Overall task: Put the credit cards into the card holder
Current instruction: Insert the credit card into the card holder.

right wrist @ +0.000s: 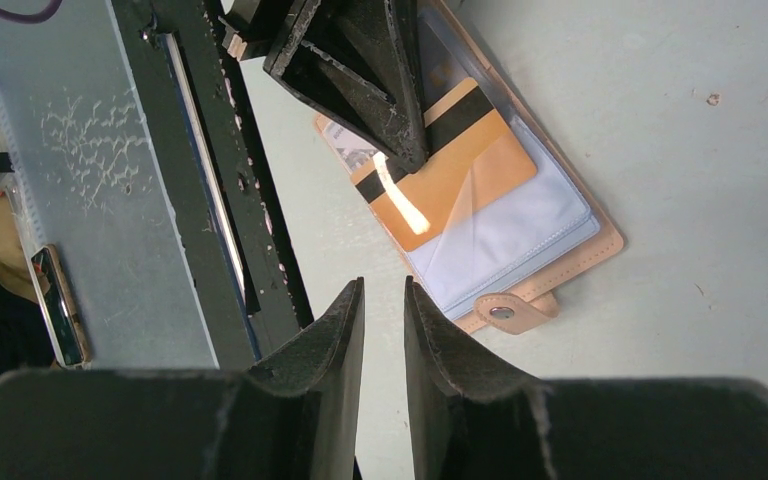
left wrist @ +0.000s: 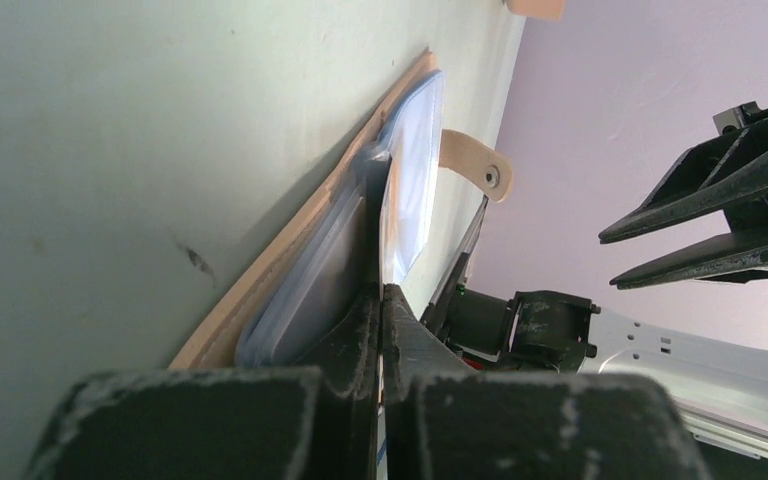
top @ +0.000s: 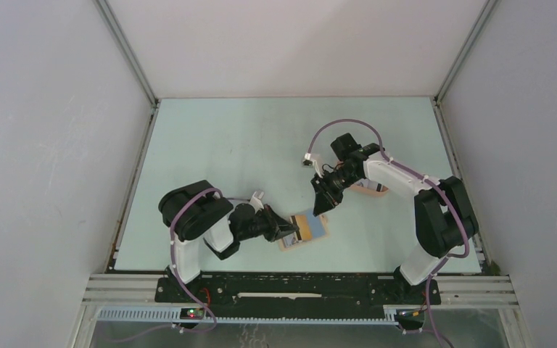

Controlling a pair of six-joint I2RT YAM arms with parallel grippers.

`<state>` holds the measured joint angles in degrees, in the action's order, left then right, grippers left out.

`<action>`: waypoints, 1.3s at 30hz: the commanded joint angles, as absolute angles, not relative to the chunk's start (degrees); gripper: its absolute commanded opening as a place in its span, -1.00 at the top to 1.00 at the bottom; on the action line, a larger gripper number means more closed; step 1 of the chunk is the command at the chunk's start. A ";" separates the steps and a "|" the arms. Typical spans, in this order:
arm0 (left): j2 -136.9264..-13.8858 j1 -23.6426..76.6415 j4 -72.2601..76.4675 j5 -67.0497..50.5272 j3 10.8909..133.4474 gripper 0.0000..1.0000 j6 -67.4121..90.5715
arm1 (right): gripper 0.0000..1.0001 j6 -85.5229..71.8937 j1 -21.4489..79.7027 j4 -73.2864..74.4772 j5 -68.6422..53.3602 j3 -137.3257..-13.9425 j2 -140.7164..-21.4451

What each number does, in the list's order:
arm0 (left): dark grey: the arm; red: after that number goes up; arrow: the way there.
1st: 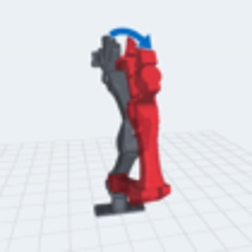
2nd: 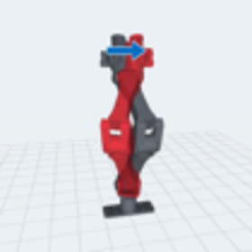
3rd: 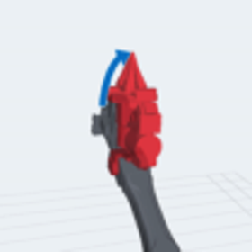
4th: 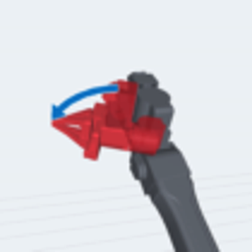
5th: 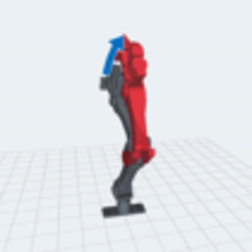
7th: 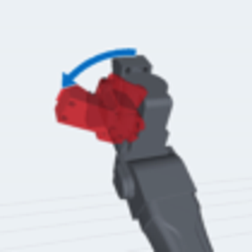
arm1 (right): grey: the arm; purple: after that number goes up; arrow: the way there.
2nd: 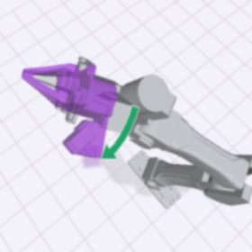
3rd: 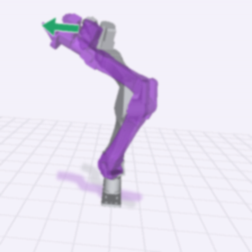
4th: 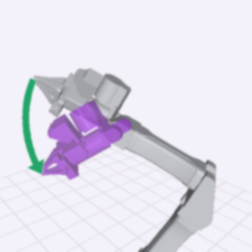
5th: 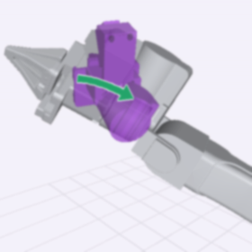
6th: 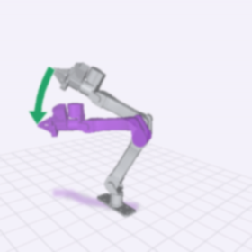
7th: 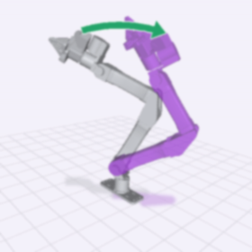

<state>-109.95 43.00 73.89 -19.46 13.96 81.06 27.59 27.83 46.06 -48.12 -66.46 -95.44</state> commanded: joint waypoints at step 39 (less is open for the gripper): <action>-113.61 53.37 75.33 -1.81 18.20 0.94 88.28 | 0.45 28.25 25.92 46.21 -52.78 -67.24 -89.47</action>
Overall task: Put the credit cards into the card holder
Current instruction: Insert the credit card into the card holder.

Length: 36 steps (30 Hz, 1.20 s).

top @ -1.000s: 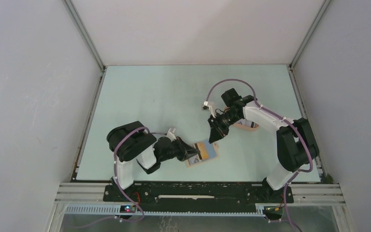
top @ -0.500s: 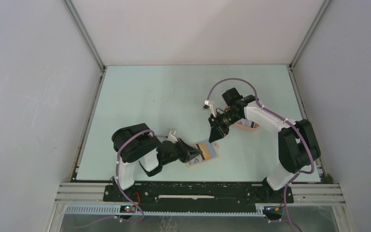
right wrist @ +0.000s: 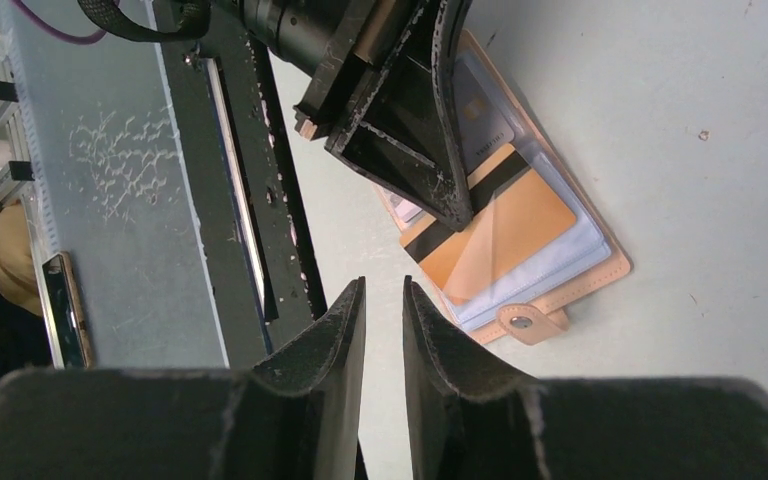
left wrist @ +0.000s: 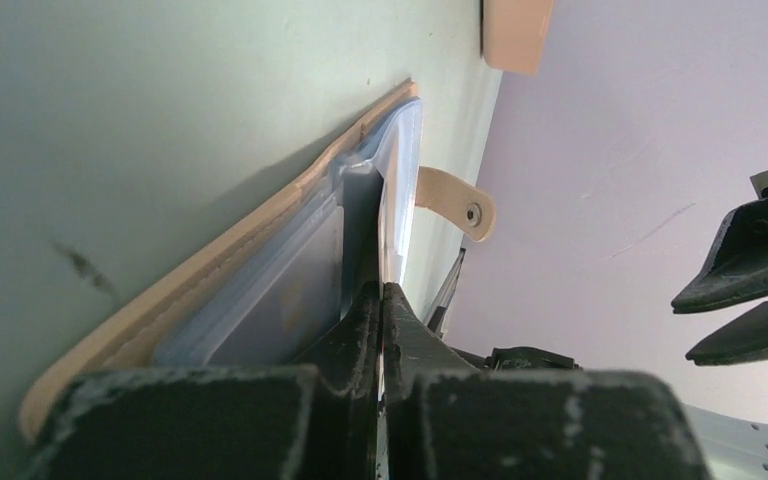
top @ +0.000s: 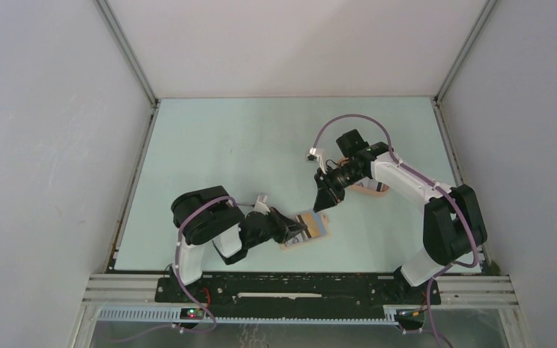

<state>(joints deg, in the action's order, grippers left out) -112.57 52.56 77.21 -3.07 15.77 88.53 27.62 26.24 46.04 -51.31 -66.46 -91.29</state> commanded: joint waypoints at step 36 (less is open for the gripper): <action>-115.56 51.68 78.74 -4.46 16.59 0.28 87.35 | 0.52 61.64 54.11 11.07 -24.24 -34.96 -66.21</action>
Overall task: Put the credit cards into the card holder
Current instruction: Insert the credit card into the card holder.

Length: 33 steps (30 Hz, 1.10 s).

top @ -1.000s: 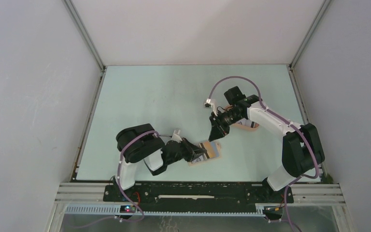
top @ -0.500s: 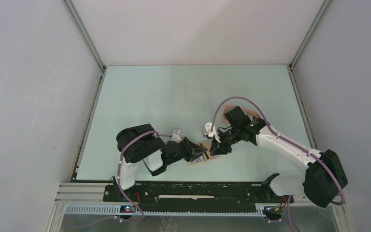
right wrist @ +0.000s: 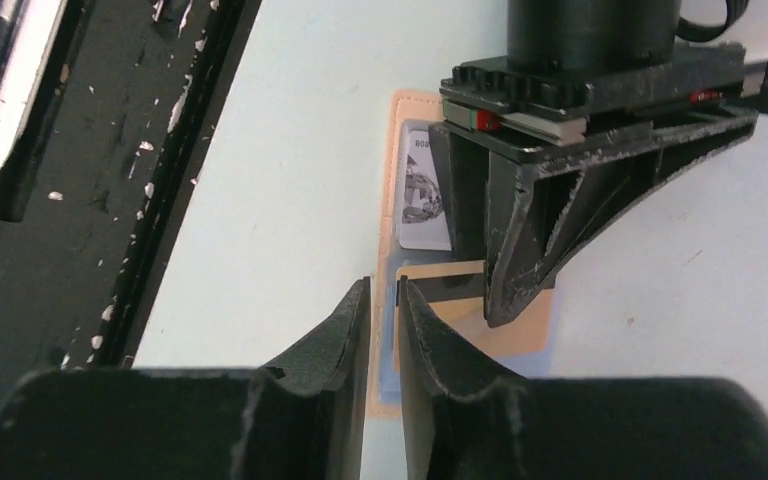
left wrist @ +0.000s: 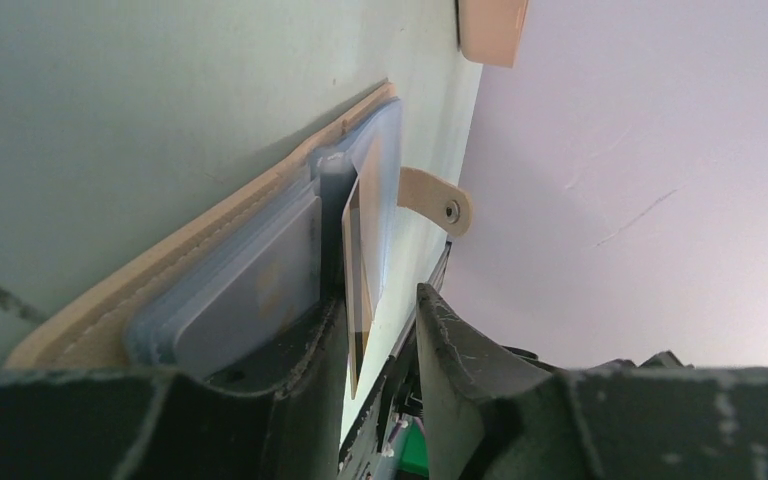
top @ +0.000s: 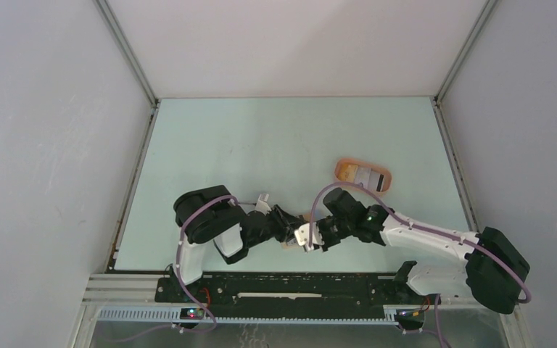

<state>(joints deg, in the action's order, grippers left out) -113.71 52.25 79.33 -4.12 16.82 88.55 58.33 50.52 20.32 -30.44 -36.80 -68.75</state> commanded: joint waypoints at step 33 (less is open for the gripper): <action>-117.69 50.41 80.09 -6.61 17.47 0.27 86.64 | 0.90 65.86 62.77 -0.35 -4.13 -32.59 -80.54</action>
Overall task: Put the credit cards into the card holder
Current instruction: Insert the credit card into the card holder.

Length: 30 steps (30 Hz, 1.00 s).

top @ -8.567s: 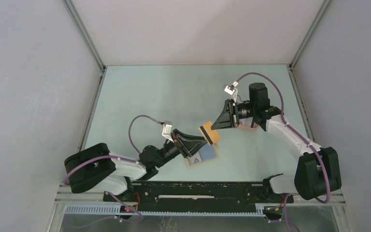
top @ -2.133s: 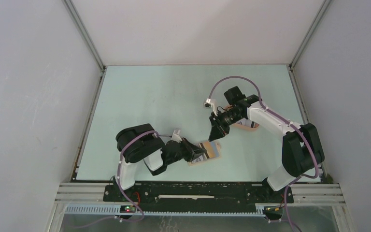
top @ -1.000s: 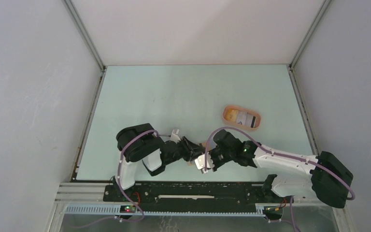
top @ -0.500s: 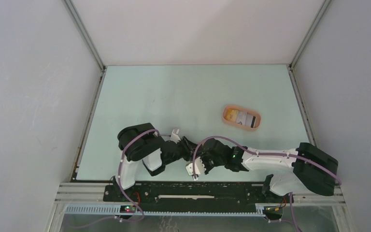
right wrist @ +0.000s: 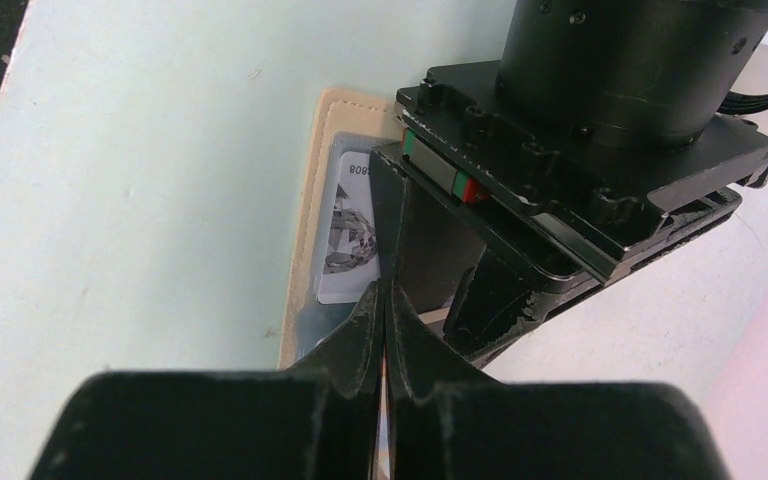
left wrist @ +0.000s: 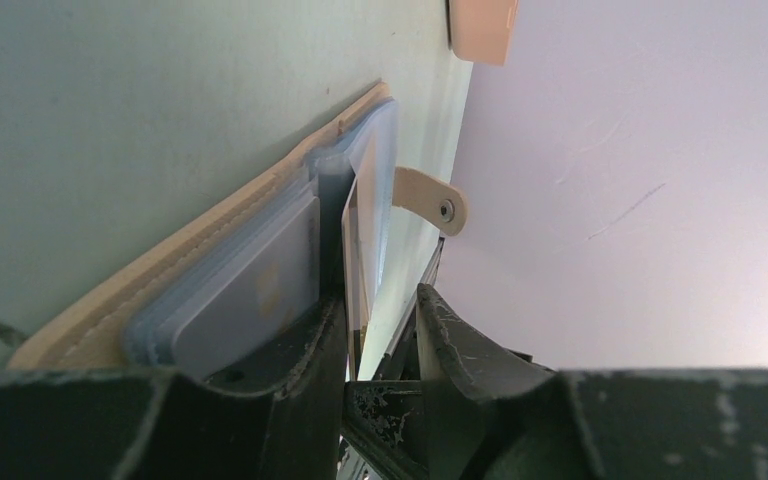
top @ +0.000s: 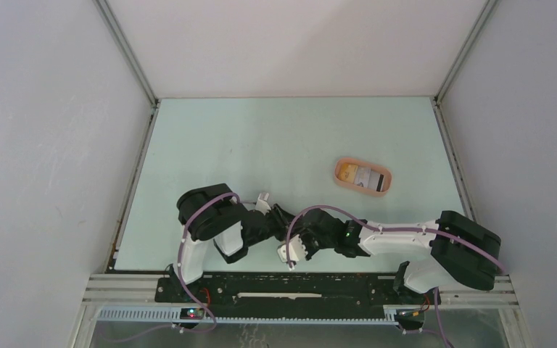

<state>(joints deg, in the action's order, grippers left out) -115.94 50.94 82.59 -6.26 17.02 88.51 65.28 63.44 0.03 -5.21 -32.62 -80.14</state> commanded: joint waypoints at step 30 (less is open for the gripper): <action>-113.07 48.56 79.83 -6.40 14.27 0.27 84.61 | 0.96 64.27 56.13 5.82 -5.42 -33.05 -76.79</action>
<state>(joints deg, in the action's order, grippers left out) -115.26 49.19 82.48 -7.66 16.25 87.55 65.47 56.93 3.81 -5.87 -32.62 -78.72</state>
